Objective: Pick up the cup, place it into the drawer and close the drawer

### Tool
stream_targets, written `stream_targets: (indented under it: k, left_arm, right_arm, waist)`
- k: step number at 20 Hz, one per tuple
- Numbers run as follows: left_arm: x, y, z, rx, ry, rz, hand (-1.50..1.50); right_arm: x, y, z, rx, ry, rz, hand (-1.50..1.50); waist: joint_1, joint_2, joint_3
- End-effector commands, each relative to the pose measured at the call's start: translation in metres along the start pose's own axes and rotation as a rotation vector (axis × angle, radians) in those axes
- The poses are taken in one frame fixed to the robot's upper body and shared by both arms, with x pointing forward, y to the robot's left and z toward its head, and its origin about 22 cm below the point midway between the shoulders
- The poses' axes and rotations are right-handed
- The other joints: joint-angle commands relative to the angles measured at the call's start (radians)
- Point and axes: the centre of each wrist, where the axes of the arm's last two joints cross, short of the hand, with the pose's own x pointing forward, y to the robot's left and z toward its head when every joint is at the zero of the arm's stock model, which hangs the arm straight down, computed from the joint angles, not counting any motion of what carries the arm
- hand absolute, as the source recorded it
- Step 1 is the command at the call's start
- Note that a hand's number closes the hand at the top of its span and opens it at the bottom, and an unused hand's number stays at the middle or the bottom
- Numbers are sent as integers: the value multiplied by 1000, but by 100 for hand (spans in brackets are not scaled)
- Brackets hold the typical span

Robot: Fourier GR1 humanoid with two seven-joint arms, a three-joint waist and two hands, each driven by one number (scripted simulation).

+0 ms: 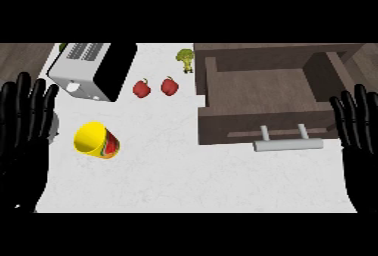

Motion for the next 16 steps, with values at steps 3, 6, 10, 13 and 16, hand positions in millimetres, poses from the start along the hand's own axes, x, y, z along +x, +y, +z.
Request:
stream_targets:
  k: [3, 6, 10, 13, 16]
  left_arm:
    - [-17, 21, -14, -358, -28, 195, -150]
    - [-19, 12, -16, -648, -31, 354, -150]
    - [-59, 55, 0, -635, 223, 523, -150]
    - [-74, 109, -18, -635, 251, 544, -150]
    - [-96, 128, -44, -661, 296, 560, -150]
  right_arm:
    - [0, -2, 2, 7, -29, -15, -150]
    - [6, 8, -7, 55, -83, -32, -150]
    - [-5, 6, -14, 181, 66, 0, -150]
    - [-15, -2, -16, 183, 93, -23, -150]
    - [-17, 3, -40, 189, 78, -22, -150]
  waist:
    - [18, 1, -18]
    - [0, 9, -23]
    - [35, 13, -19]
    - [23, 12, -17]
    - [24, 6, -16]
